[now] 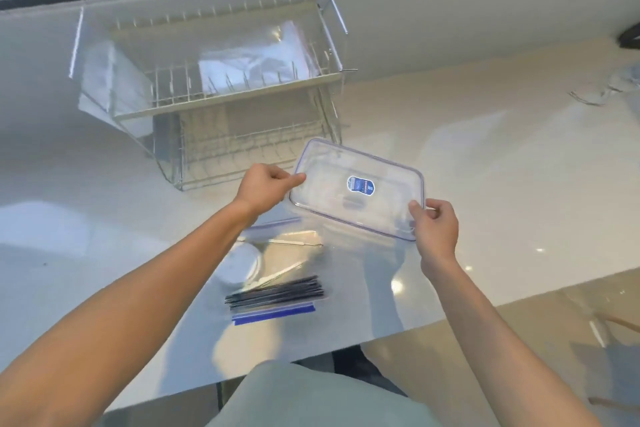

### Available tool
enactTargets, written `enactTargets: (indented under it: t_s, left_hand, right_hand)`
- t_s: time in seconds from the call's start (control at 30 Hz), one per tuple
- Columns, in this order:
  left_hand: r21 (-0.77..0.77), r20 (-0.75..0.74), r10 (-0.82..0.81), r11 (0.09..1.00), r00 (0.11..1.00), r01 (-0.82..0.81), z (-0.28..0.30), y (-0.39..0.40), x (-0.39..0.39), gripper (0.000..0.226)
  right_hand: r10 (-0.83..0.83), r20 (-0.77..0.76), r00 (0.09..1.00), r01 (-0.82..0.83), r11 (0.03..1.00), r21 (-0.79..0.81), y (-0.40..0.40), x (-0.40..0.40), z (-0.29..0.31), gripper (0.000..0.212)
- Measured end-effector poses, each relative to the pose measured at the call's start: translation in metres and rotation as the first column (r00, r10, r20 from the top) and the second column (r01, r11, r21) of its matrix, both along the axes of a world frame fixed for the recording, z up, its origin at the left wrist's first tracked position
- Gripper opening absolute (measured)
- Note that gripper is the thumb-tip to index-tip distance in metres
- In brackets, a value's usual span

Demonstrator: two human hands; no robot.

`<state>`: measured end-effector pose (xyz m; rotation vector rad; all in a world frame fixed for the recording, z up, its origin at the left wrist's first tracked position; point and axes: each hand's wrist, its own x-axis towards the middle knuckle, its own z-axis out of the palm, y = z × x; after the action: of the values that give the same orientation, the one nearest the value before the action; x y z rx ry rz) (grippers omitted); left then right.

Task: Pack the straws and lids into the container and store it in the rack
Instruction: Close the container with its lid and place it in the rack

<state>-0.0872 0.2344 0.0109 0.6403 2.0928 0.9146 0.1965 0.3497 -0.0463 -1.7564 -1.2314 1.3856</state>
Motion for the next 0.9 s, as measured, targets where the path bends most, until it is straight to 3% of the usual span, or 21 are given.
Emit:
enactTargets:
  t_s: [0.23, 0.37, 0.43, 0.5, 0.7, 0.9]
  left_hand:
    - [-0.03, -0.06, 0.172, 0.984, 0.983, -0.174, -0.019, -0.107, -0.033, 0.041]
    - [-0.02, -0.044, 0.258, 0.966, 0.965, -0.259, -0.03, -0.141, -0.041, 0.028]
    - [-0.016, -0.025, 0.268, 0.963, 0.963, -0.268, -0.035, -0.155, -0.042, 0.049]
    - [-0.018, -0.01, 0.282, 0.959, 0.959, -0.283, -0.039, -0.167, -0.041, 0.052]
    - [-0.002, 0.04, 0.339, 0.941, 0.94, -0.339, -0.049, -0.195, -0.028, 0.033]
    - [-0.034, -0.021, 0.32, 0.947, 0.947, -0.321, -0.053, -0.21, -0.016, 0.032]
  right_hand:
    - [0.249, 0.058, 0.967, -0.249, 0.968, -0.019, -0.035, -0.071, -0.008, 0.041]
    - [0.344, 0.094, 0.934, -0.346, 0.938, -0.002, -0.052, -0.095, -0.009, 0.03]
    - [0.372, 0.128, 0.919, -0.374, 0.927, -0.007, -0.058, -0.101, -0.007, 0.037]
    - [0.396, 0.148, 0.906, -0.399, 0.917, -0.013, -0.064, -0.102, -0.003, 0.04]
    - [0.5, 0.23, 0.835, -0.526, 0.848, 0.063, -0.089, -0.091, 0.005, 0.02]
    - [0.524, 0.304, 0.795, -0.566, 0.823, 0.06, -0.108, -0.078, -0.002, 0.008]
